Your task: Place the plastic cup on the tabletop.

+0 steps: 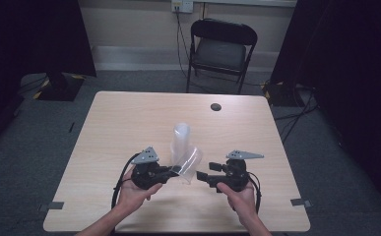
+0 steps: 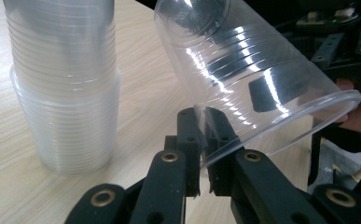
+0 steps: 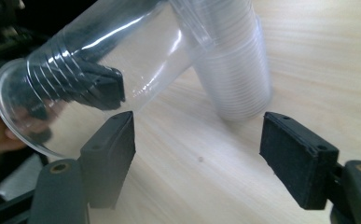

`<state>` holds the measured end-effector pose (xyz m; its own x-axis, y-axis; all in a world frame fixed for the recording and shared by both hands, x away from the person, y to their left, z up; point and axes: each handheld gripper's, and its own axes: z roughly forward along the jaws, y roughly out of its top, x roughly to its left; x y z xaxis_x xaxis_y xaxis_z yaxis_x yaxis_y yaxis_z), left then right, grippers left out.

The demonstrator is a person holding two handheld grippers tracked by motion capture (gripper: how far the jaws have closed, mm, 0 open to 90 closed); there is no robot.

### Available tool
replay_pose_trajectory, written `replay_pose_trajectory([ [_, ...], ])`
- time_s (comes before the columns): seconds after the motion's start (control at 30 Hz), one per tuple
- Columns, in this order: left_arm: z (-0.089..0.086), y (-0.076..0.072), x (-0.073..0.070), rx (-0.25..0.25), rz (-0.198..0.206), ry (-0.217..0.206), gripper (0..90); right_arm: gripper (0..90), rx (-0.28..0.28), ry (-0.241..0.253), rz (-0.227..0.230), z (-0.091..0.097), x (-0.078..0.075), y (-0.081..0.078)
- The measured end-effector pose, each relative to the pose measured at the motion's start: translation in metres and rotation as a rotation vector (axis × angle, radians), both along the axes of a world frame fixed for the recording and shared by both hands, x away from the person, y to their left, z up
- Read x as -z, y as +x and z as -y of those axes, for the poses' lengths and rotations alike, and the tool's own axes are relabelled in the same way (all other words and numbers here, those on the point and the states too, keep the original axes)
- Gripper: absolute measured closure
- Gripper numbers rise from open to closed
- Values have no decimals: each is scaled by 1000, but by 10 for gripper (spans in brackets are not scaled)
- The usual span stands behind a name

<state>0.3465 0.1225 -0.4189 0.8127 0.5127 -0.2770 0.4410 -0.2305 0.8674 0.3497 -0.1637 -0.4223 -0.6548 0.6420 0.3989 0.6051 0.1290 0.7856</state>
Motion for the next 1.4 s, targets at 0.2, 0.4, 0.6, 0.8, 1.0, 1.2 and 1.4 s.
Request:
replay_pose_trajectory([
  [0.2, -2, 1, -5, 34, 10, 45, 858, 205, 20, -81, 117, -2, -5, -10],
  [0.4, 0, 5, -4, 72, 0, 98, 858, 140, -11, -122, 156, 6, -4, -16],
  [0.6, 5, 7, 1, 128, -60, 148, 858, 142, -31, -162, 210, 9, -4, -20],
  [0.8, 7, 10, 7, 136, -125, 166, 857, 144, -97, -169, 237, 5, -6, -25],
  [1.0, 7, 14, 10, 172, -205, 165, 856, 151, -158, -201, 280, 0, -10, -27],
  [1.2, 8, 17, 13, 209, -266, 200, 857, 157, -220, -197, 277, -8, -6, -27],
  [1.4, 16, 14, 18, 266, -287, 246, 856, 148, -277, -209, 297, -17, -6, -28],
])
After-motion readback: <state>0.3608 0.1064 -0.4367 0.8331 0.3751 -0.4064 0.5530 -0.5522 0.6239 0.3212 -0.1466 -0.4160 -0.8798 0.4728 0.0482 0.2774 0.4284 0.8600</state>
